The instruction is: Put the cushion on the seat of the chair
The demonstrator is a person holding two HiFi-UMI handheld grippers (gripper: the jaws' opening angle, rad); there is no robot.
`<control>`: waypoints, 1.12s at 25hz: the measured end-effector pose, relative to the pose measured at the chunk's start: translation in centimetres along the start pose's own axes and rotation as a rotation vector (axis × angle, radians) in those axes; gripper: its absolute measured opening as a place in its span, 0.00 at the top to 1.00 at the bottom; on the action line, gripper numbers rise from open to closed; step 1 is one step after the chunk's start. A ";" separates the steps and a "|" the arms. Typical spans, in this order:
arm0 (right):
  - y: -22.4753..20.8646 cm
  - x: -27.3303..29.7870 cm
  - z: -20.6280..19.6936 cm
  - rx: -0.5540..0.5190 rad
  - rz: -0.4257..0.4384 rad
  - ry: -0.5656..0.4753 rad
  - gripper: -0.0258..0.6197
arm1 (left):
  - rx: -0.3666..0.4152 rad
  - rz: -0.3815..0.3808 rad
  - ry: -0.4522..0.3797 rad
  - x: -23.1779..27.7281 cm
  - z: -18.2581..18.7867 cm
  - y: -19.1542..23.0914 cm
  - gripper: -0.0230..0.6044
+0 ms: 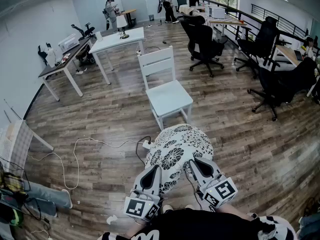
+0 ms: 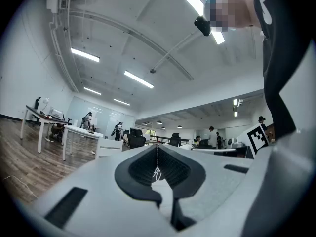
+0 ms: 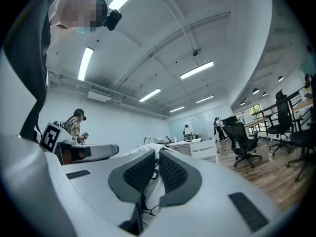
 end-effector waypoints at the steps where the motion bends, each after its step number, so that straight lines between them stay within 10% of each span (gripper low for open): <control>1: 0.1 0.1 -0.1 0.001 0.004 -0.003 0.91 | 0.007 -0.001 -0.003 -0.2 0.0 0.1 0.95; 28: 1.8 2.6 -1.1 0.030 -0.062 -0.069 0.91 | 0.010 -0.016 -0.018 -1.5 0.5 3.5 0.95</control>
Point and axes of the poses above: the fingertips, and each gripper's own axes: x forward along the fingers, y to its left, z out of its top, the point moved 9 cm from there along -x, backward along the fingers, and after that the axes turned 11 degrees about -y, right-handed, at the moved point
